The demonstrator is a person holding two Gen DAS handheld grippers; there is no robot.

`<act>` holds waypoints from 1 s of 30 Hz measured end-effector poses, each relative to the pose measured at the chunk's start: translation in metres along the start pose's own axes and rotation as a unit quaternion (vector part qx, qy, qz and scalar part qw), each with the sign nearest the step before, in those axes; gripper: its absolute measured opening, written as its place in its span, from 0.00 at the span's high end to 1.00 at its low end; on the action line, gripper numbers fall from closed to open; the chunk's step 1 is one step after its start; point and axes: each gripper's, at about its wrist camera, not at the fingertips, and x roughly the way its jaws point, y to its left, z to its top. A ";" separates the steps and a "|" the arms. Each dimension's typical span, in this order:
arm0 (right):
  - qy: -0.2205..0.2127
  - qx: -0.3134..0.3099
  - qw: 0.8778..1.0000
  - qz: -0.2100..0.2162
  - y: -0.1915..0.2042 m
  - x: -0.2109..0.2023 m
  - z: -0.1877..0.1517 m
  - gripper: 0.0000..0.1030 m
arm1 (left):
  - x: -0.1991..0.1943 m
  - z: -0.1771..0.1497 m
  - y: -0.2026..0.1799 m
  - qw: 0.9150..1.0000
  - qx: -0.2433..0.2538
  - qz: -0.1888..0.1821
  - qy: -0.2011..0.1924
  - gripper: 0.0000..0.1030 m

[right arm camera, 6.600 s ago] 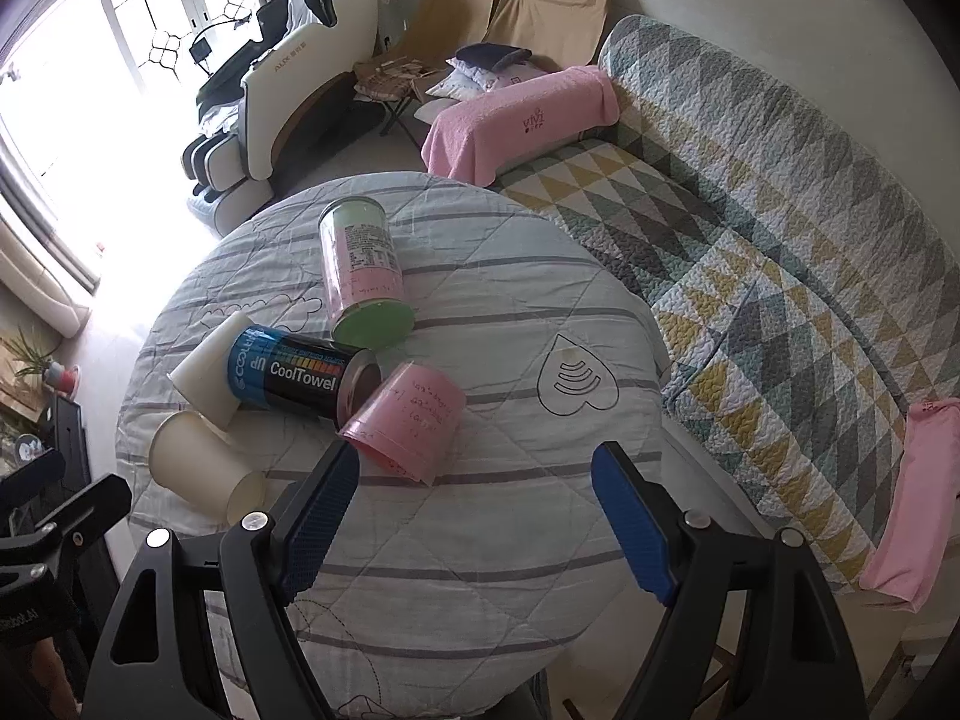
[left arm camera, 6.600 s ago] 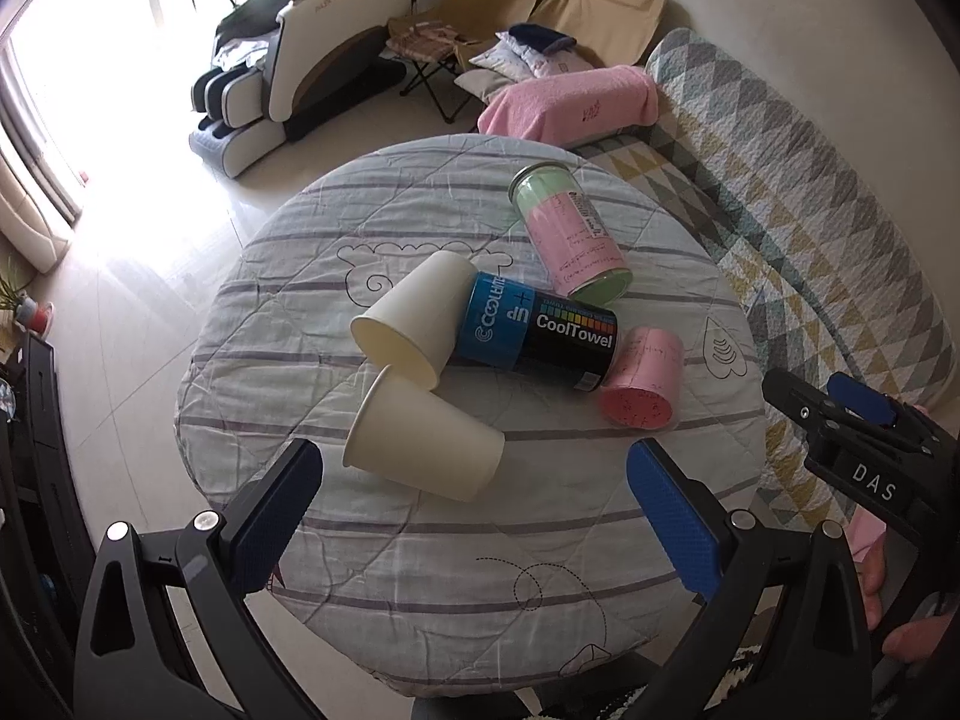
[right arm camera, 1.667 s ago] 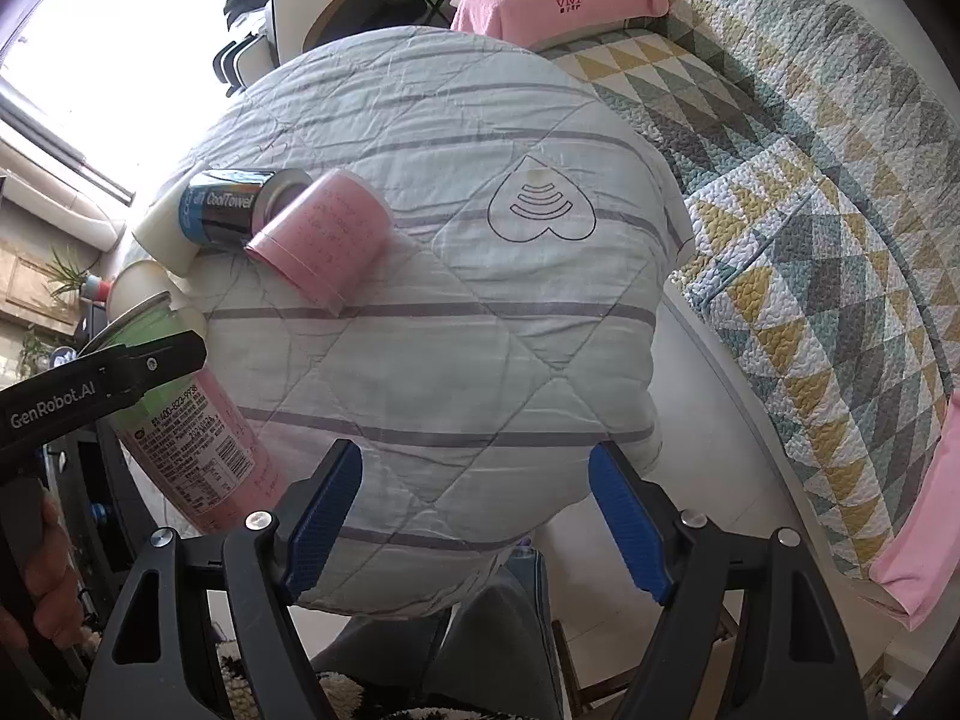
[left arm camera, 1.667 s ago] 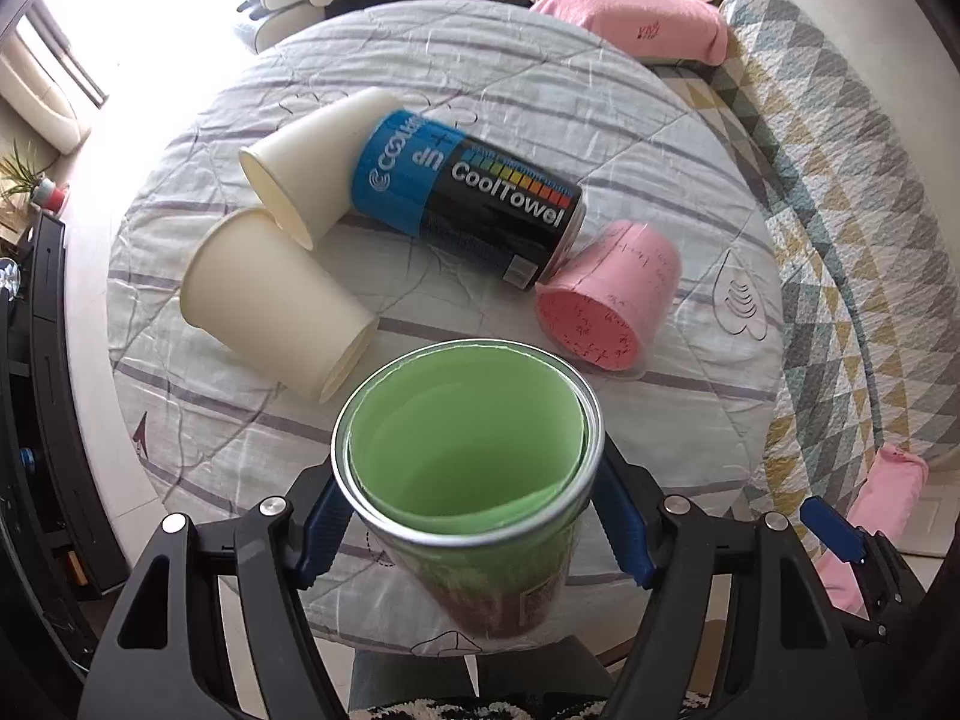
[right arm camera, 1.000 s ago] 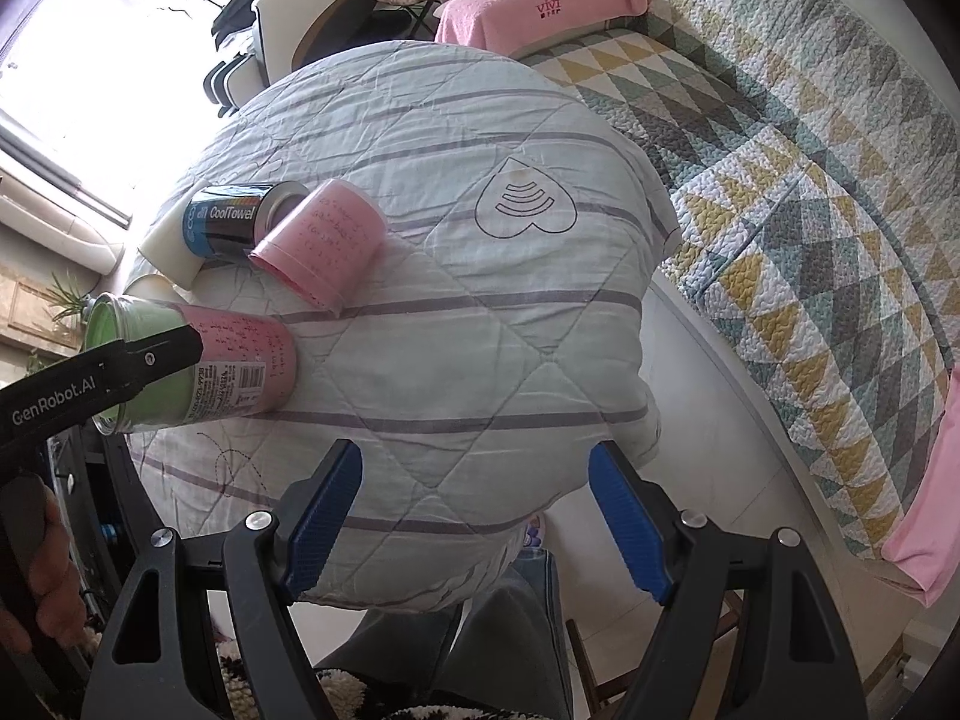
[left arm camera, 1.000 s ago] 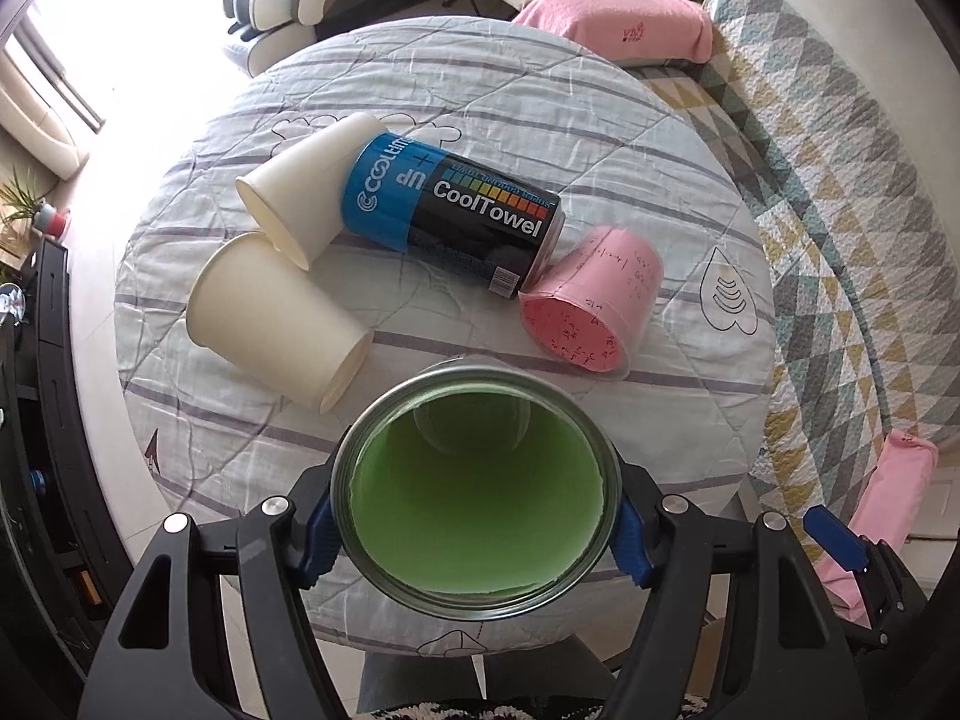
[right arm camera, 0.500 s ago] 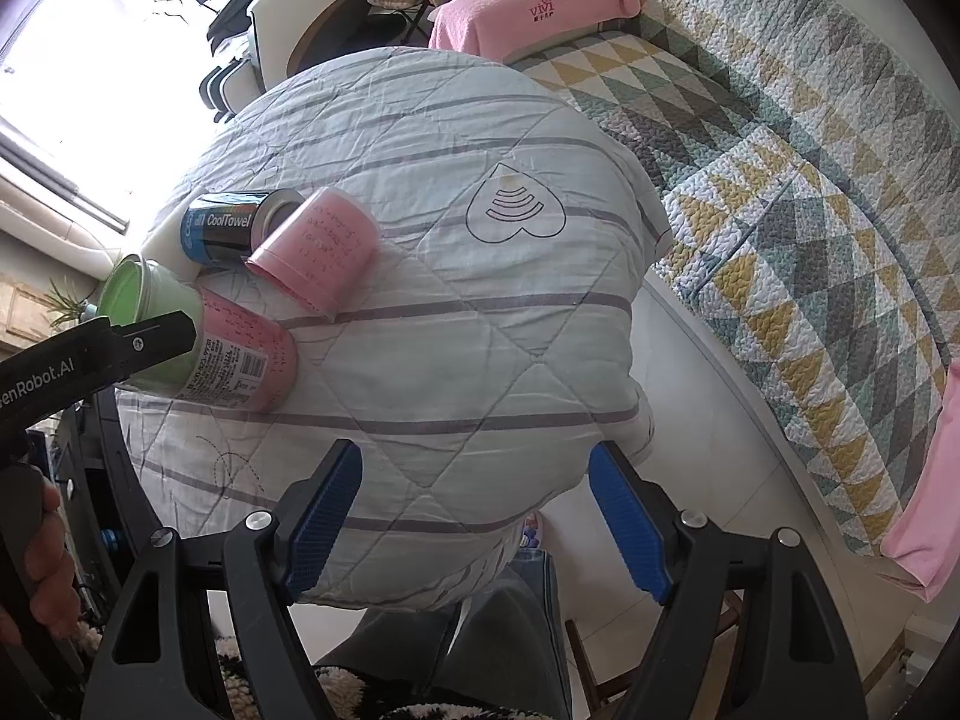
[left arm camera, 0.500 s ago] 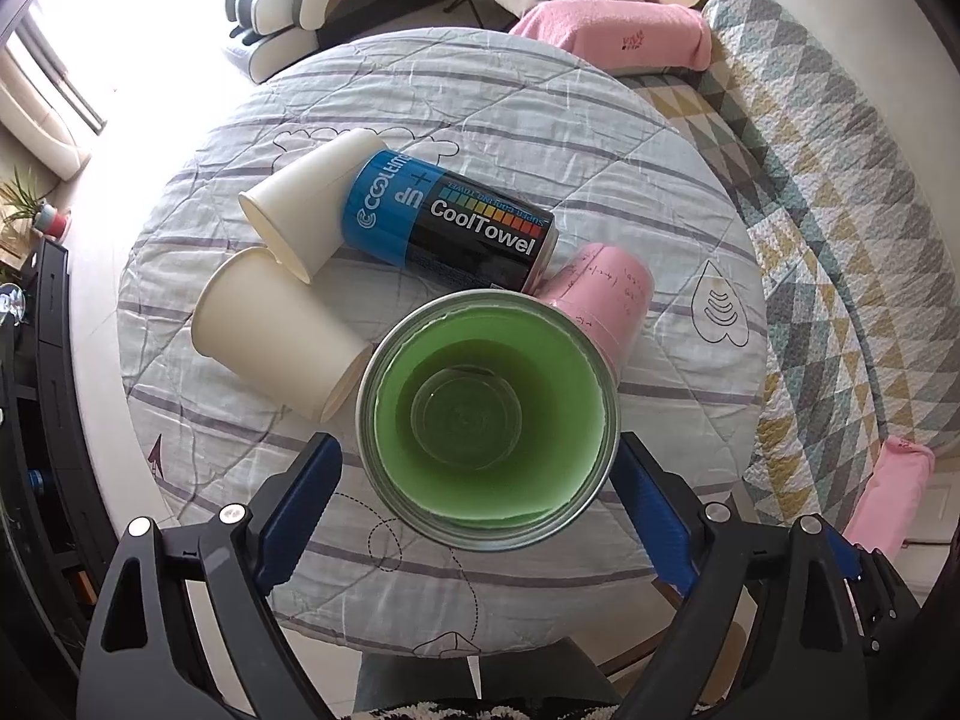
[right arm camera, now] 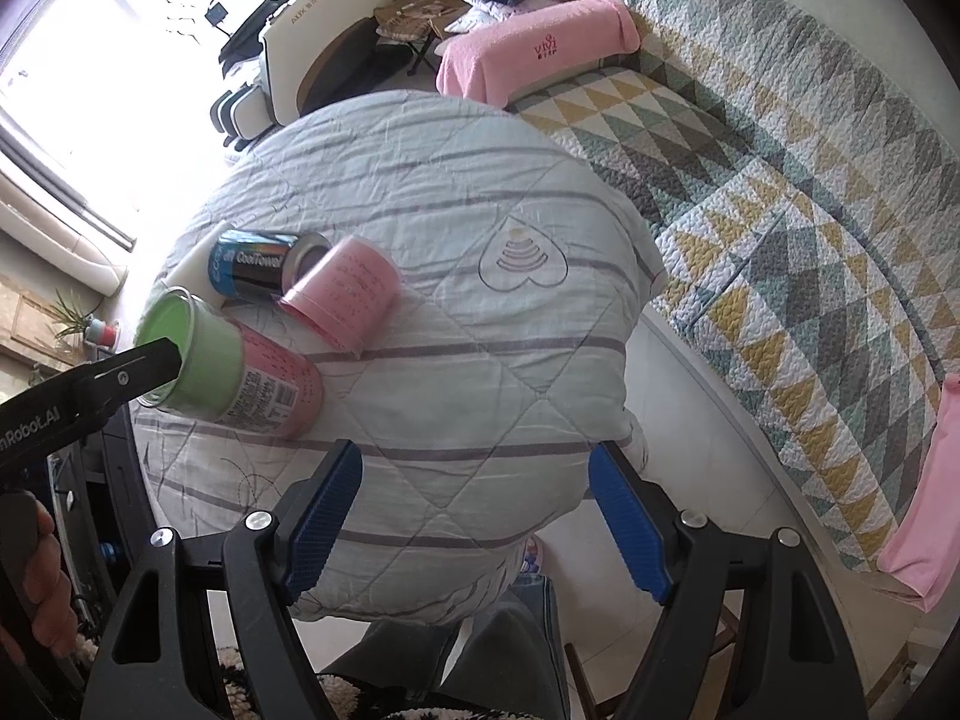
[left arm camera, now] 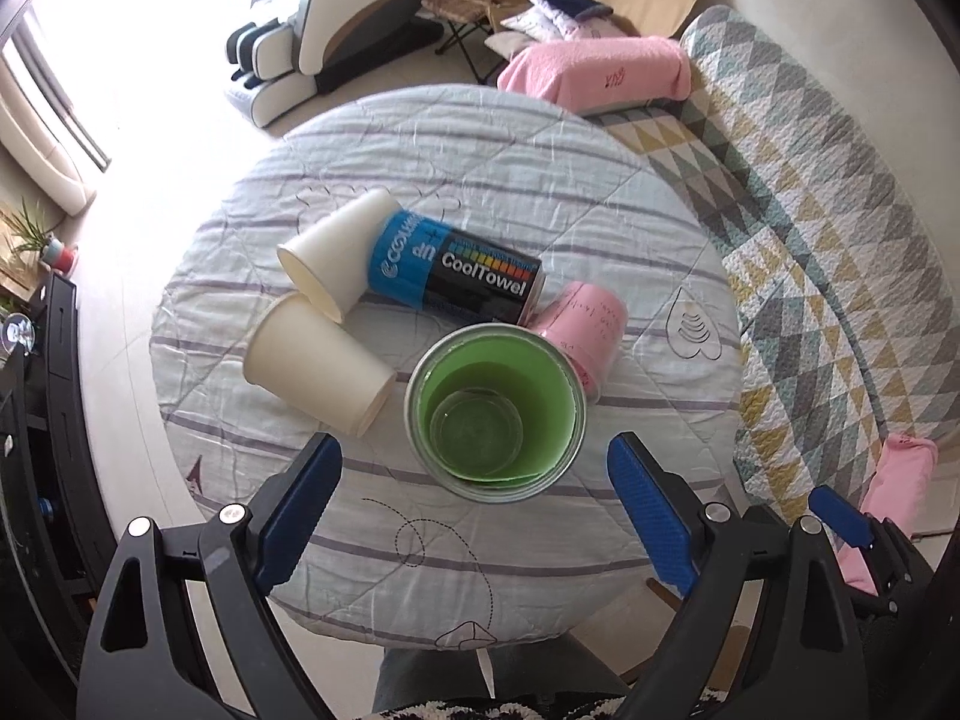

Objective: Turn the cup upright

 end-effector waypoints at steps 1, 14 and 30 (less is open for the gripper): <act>-0.005 -0.001 1.000 0.001 0.001 -0.004 0.001 0.23 | -0.007 -0.001 0.001 1.000 0.003 0.000 -0.007 0.11; -0.085 -0.017 0.996 0.000 0.031 -0.055 0.004 0.23 | -0.070 -0.019 0.030 0.997 0.012 0.002 -0.075 0.11; -0.156 -0.030 0.987 -0.010 0.052 -0.095 -0.007 0.23 | -0.102 -0.033 0.052 0.993 0.019 -0.013 -0.119 0.11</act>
